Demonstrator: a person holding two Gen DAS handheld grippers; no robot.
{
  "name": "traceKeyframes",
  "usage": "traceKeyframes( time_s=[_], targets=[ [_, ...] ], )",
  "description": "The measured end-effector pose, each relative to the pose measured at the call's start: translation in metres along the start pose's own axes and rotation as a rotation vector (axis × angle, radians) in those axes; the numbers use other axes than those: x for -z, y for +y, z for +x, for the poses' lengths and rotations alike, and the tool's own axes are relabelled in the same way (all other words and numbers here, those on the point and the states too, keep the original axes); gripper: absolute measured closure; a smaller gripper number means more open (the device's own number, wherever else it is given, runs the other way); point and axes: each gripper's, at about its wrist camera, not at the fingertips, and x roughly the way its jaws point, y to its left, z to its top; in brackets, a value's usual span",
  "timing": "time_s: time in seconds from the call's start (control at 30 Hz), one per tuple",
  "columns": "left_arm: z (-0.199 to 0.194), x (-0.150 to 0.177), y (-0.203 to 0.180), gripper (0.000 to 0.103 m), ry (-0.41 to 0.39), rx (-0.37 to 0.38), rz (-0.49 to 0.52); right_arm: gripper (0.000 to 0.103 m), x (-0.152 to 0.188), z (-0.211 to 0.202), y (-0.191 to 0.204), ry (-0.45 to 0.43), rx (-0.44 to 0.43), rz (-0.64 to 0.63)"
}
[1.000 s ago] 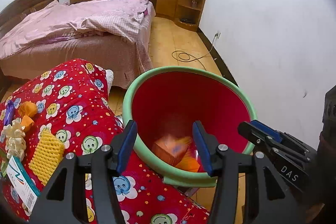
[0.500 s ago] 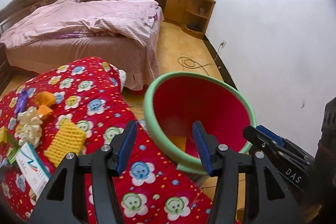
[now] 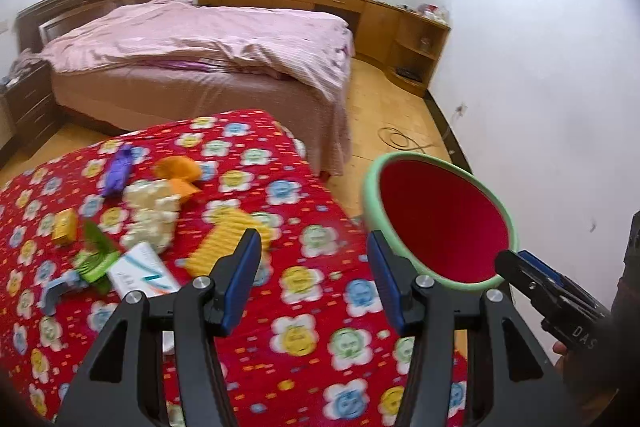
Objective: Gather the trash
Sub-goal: 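Move both open tools back over the remaining items on the bedspread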
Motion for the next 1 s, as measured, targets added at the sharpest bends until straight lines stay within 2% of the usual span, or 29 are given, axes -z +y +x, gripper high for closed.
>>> traceKeyframes(
  time_s=[0.6, 0.87, 1.0],
  targets=[
    [-0.038, 0.021, 0.118, 0.048, -0.003, -0.207, -0.086, 0.035, 0.022, 0.022, 0.081, 0.077, -0.084, -0.101],
    [-0.036, 0.034, 0.167, 0.048, 0.049, -0.291, -0.071, 0.035, 0.033, 0.034, 0.101, 0.114, -0.09, -0.112],
    [-0.029, 0.039, 0.187, 0.048, 0.094, -0.302, -0.066, 0.035, 0.037, 0.041, 0.11, 0.136, -0.087, -0.117]
  ],
)
